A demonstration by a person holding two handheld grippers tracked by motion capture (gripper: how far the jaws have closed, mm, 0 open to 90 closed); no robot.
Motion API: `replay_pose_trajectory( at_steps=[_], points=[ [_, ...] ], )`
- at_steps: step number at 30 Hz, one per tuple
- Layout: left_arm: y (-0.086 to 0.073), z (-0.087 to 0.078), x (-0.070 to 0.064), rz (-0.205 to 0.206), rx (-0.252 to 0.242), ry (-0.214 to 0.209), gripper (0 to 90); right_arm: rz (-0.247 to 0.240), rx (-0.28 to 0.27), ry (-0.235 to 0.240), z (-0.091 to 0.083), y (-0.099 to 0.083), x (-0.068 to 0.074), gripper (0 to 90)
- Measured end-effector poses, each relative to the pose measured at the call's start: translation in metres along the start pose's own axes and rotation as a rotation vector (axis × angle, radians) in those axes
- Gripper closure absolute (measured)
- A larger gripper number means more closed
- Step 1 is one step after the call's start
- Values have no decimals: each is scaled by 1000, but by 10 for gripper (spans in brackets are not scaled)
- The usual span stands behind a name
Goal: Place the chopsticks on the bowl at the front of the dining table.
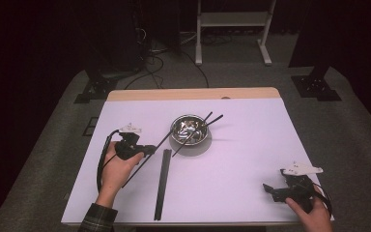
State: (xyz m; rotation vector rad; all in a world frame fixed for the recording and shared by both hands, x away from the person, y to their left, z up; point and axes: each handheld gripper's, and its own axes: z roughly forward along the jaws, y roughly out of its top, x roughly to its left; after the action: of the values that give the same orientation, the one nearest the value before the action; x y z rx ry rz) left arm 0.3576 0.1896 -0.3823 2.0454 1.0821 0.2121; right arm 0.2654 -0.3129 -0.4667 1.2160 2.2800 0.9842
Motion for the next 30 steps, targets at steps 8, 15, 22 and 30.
replay_pose_trajectory(
  at_steps=[8, 15, 22, 30],
  points=[
    [22, 16, -3, -2, 3, 4, 863, 0, -1, 0, 0, 0, 0, 100],
    [40, 31, -6, -4, -1, 2, 863, 0, -2, 0, 0, 0, 0, 100],
    [55, 46, -6, -14, 3, 0, 862, 0, -1, 0, 0, 0, 0, 100],
    [70, 64, -1, -27, 8, 1, 862, 0, -1, 0, 0, 0, 0, 100]
  ],
)
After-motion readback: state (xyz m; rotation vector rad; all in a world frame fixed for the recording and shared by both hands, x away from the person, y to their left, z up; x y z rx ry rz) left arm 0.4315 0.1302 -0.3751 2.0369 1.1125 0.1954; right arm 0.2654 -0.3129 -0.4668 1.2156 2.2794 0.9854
